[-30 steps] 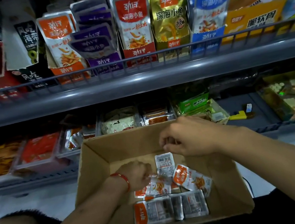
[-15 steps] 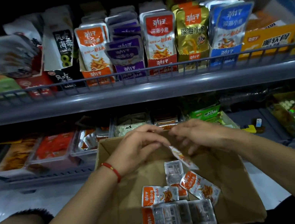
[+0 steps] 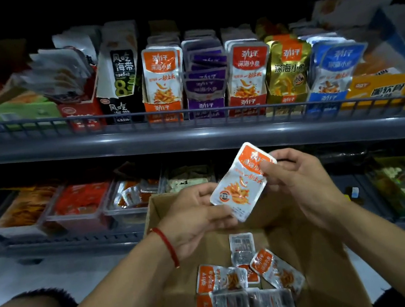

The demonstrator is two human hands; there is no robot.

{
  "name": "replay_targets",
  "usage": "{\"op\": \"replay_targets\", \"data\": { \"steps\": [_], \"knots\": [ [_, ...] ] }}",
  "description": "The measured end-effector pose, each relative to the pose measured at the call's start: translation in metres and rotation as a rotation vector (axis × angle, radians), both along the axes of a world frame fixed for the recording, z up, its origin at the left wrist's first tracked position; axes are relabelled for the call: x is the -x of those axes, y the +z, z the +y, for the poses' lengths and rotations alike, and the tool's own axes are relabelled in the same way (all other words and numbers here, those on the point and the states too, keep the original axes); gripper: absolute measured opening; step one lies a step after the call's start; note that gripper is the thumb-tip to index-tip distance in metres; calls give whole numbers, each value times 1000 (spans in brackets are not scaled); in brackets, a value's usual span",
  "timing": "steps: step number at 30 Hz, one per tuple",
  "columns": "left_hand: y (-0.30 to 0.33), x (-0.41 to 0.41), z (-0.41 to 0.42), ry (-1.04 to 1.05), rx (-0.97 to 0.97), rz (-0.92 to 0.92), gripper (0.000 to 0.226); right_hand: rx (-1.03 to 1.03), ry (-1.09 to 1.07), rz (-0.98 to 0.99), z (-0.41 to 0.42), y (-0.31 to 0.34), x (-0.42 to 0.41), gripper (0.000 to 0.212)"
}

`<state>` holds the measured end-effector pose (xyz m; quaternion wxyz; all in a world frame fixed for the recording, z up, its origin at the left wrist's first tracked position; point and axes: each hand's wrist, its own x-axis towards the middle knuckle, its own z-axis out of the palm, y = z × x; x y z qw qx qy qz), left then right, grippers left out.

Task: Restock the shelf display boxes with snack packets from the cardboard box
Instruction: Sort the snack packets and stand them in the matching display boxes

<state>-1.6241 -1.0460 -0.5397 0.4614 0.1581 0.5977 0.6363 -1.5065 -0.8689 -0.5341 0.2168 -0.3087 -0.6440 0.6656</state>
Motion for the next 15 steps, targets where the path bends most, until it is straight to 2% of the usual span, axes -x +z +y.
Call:
{"op": "replay_targets", "data": {
  "steps": [5, 8, 11, 15],
  "knots": [
    [18, 12, -7, 44, -82, -3, 24, 23, -5, 28, -4, 15, -6, 23],
    [29, 21, -12, 89, -130, -1, 17, -64, 4, 39, -9, 29, -3, 21],
    [40, 36, -18, 198, -232, -58, 17, -318, 39, 66, -17, 60, 12, 11],
    [56, 59, -31, 387, -399, -109, 15, -930, 106, 53, -30, 118, 47, 10]
  ]
}}
